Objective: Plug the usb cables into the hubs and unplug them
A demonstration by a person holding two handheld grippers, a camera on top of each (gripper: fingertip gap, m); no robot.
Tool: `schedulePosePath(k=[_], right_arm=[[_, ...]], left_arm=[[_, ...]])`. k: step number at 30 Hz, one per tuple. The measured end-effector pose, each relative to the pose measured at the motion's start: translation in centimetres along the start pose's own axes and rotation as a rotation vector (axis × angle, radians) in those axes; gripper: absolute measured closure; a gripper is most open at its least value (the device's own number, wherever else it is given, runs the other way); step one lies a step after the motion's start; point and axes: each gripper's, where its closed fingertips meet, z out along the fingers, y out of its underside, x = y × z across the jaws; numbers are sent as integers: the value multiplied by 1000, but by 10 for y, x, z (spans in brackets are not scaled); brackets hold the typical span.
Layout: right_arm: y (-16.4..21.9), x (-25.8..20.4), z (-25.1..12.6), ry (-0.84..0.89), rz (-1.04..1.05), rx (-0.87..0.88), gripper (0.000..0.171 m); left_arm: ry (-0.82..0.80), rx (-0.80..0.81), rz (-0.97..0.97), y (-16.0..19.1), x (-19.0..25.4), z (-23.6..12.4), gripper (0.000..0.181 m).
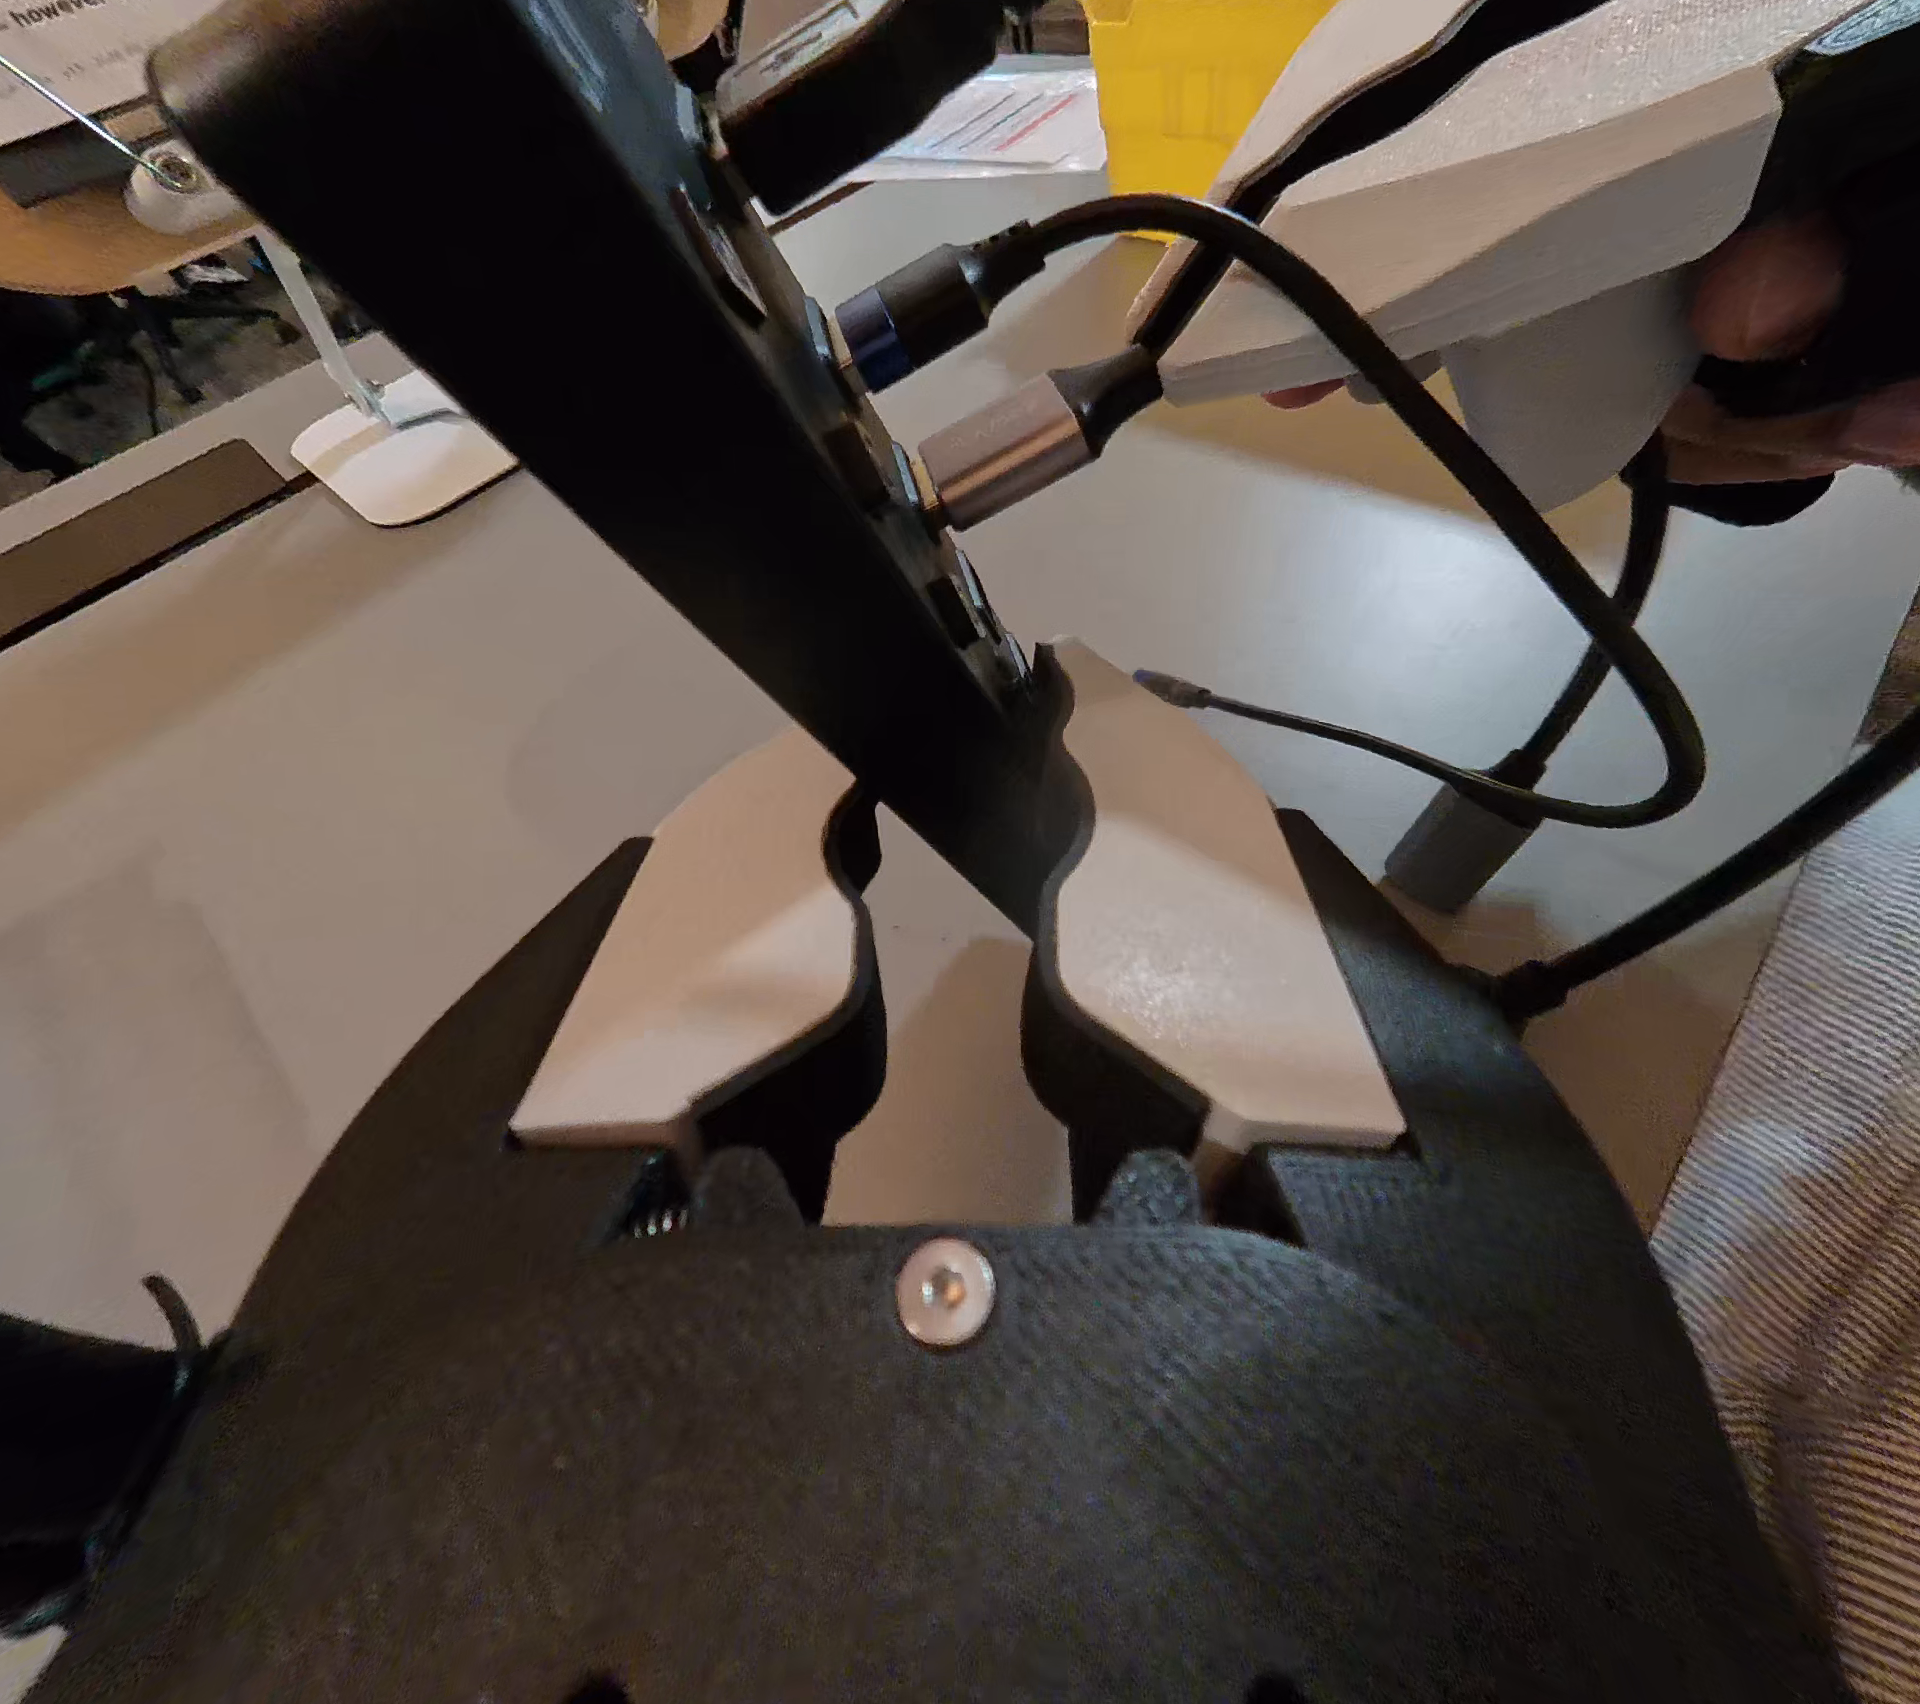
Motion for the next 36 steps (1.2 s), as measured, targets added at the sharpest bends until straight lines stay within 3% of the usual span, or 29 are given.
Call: schedulePosePath(k=[4, 11, 19, 25, 30, 36], right_arm=[[2, -1, 2, -29, 37, 8, 166], [-4, -7, 2, -80, 45, 38, 160], [-18, 23, -13, 7, 8, 111, 160], [-15, 46, -21, 41, -29, 123, 158], [-11, 44, -19, -10, -10, 121, 153], [-15, 36, -20, -120, 102, 160, 148]], left_arm=[[-2, 1, -43, 1, -4, 0, 151], [54, 73, -300, -2, -16, -4, 157], [180, 172, -561, -5, -27, -10, 158], [423, 193, -623, -15, 2, -11, 158], [659, 186, -656, -23, 32, -16, 158], [817, 111, -593, -21, 63, -22, 157]])
